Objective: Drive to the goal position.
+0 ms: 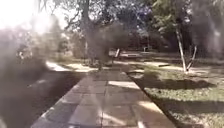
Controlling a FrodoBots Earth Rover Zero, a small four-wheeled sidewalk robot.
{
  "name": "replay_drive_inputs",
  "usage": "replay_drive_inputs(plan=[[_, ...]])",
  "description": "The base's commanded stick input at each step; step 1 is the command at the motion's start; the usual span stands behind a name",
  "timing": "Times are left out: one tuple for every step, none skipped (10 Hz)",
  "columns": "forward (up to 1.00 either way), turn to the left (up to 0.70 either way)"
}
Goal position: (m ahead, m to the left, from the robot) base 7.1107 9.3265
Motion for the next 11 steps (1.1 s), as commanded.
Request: replay_drive_inputs(plan=[[0.5, 0.0], [0.5, 0.0], [0.5, 0.0], [0.5, 0.0], [0.5, 0.0], [0.5, 0.0], [0.5, 0.0], [0.5, 0.0], [0.5, 0.0], [0.5, 0.0], [0.5, 0.0]])
